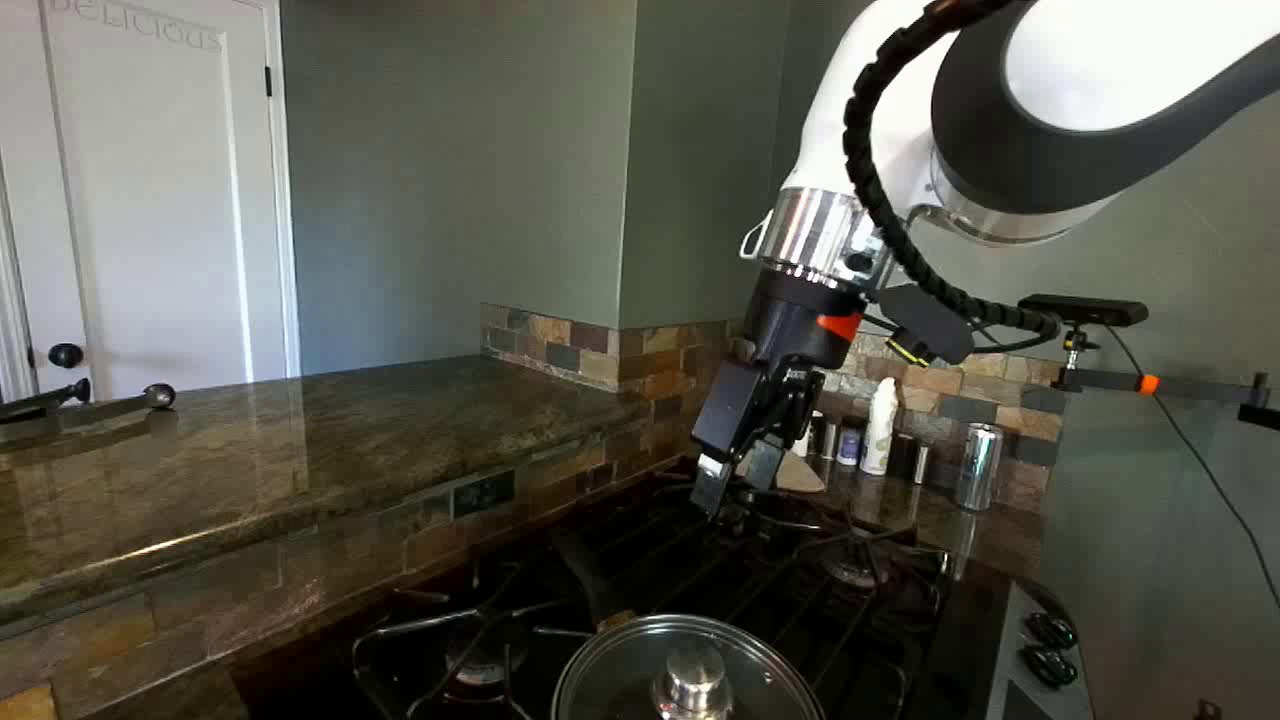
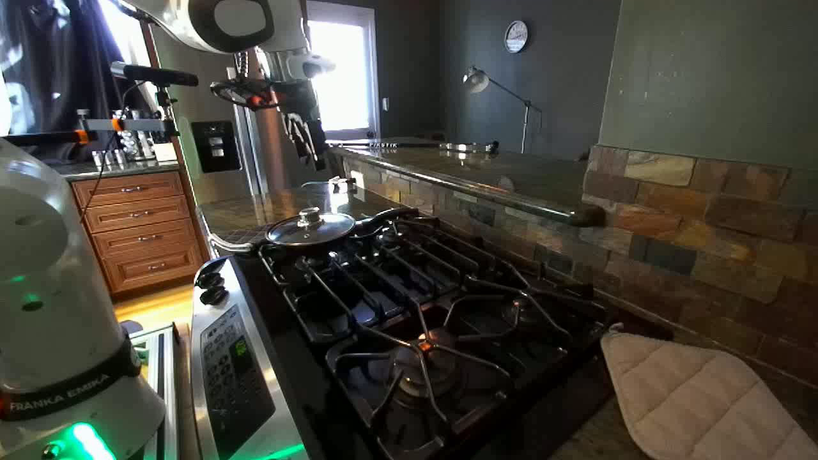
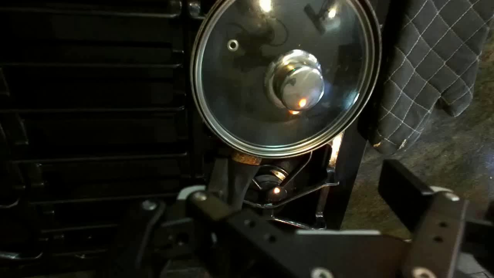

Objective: Remove the lid from the pan, move the pan backwards then put back the lid

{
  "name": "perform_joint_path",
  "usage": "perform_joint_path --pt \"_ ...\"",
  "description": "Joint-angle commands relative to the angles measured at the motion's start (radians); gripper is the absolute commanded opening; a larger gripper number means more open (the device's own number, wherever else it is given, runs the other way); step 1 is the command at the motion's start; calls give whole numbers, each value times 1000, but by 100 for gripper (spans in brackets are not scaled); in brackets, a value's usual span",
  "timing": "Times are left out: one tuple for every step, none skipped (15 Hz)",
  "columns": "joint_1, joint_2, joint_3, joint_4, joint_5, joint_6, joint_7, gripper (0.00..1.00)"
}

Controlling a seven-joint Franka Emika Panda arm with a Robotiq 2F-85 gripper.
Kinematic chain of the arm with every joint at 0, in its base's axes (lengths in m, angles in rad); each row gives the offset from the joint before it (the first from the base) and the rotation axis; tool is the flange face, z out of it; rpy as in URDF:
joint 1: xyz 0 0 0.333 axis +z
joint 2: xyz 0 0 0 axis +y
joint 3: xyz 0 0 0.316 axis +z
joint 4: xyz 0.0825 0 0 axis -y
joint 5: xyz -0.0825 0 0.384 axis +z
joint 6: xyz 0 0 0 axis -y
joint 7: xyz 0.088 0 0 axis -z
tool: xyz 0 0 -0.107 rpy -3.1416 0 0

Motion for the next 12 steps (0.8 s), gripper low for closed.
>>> perform_joint_path --pt "0 0 0 2 -1 -3 0 100" --pt "0 0 0 2 -1 -3 0 100" --pt "0 0 0 2 -1 -3 0 100" --pt "0 0 0 2 -1 -3 0 100" --pt "0 0 0 2 -1 -3 0 100" --pt "1 -2 8 -6 1 -6 14 100" --pt "1 -12 20 -17 0 -14 33 100" --pt "-2 -19 29 -24 -6 -24 50 100" --pt "-5 -29 39 -36 -13 -29 65 100" --pt "-4 -31 45 -45 -15 -41 78 100" --pt "-6 -33 57 -54 -21 -47 98 100" --pt "-7 -34 68 -70 -26 -45 111 100"
